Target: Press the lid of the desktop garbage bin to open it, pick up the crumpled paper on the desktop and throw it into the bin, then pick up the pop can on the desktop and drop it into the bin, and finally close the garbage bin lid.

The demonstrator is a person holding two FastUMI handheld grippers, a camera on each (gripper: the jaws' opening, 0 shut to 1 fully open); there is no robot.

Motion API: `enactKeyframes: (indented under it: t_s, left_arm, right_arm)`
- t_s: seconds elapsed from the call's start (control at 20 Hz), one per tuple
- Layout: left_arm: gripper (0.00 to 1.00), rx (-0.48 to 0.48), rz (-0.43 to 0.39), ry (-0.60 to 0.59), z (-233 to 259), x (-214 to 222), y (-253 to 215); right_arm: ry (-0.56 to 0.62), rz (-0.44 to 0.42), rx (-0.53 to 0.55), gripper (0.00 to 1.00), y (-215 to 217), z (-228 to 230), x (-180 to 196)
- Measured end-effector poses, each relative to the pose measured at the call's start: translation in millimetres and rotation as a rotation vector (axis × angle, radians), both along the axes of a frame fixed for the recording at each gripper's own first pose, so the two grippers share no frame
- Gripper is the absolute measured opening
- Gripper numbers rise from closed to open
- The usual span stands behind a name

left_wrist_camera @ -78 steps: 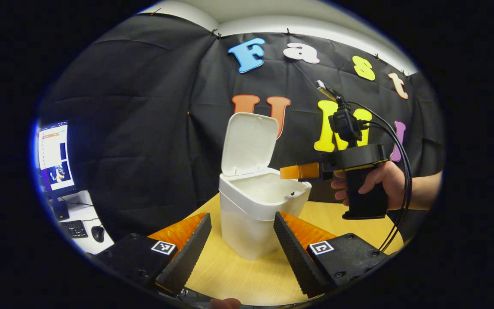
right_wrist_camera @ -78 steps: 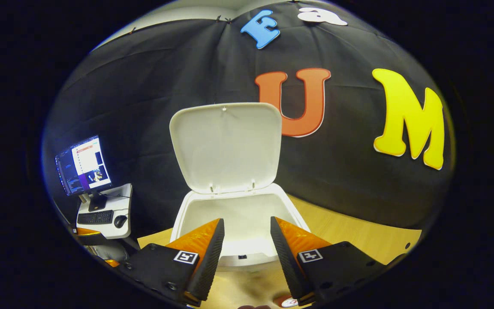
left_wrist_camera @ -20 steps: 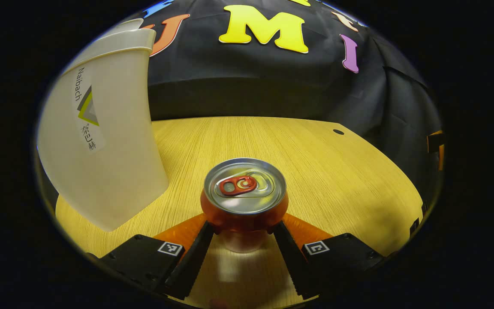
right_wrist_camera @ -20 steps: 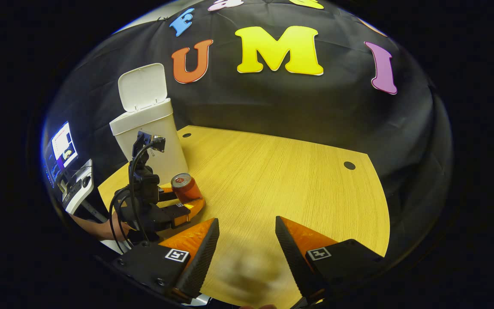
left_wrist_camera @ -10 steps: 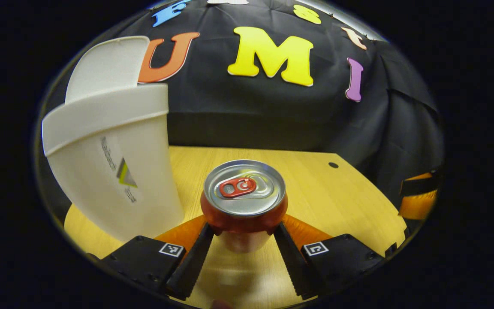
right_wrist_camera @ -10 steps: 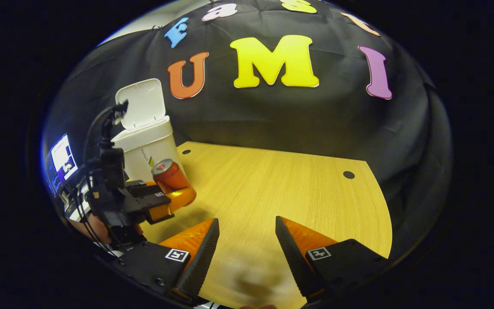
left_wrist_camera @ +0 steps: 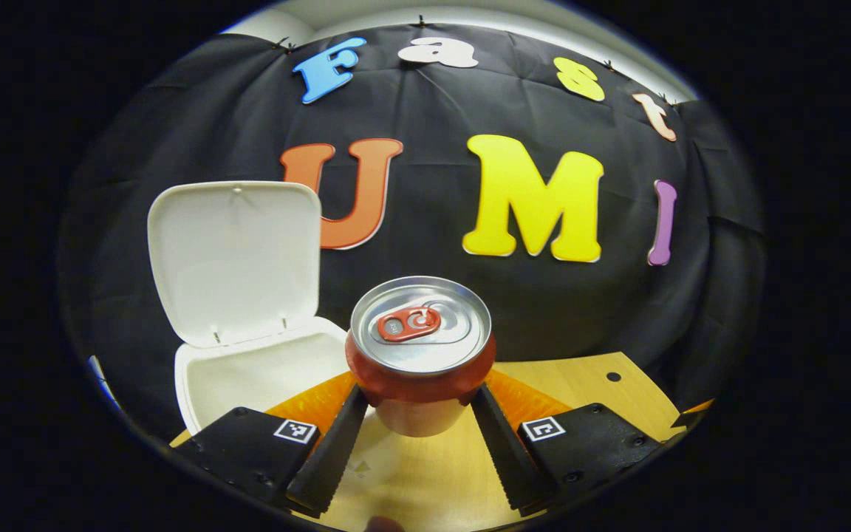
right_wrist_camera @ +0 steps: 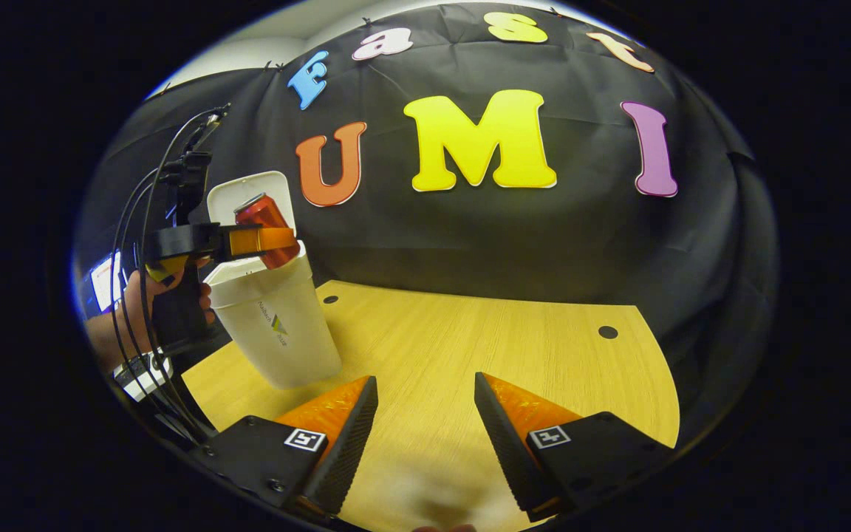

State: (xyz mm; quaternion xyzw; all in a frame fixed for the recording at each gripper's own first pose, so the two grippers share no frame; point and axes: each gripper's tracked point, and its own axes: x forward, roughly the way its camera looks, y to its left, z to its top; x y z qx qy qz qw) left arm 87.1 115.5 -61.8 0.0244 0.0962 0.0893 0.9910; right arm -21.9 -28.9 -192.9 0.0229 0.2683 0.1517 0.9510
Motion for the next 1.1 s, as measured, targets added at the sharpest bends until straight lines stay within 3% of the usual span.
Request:
enactKeyframes:
  t_s: [0.2,0.5,0.75,0.85,0.95,1.1]
  left_arm:
    - [0.85,0.020,0.101,0.037,5.6,2.7,59.9]
    - [0.86,0.041,0.214,0.142,-24.4,-3.3,111.5]
    - [0.87,0.044,0.254,0.179,-28.3,-5.2,114.4]
    - [0.89,0.044,0.248,0.157,-21.5,-3.9,111.0]
    - [0.98,0.037,0.257,0.134,-12.9,-10.1,109.1]
    - [0.99,0.018,0.278,0.047,18.7,-10.1,84.9]
  right_arm:
    - [0.000,-0.002,0.025,0.84,13.4,2.7,7.0]
    - [0.019,0.032,0.039,0.84,38.7,2.2,5.4]
    - [0.014,0.044,0.030,0.84,46.2,5.1,4.3]
    - [0.020,0.040,0.033,0.84,45.2,4.7,3.6]
    - [0.026,0.038,0.037,0.84,45.1,3.2,1.0]
    - [0.028,0.047,0.033,0.84,44.8,3.6,-3.0]
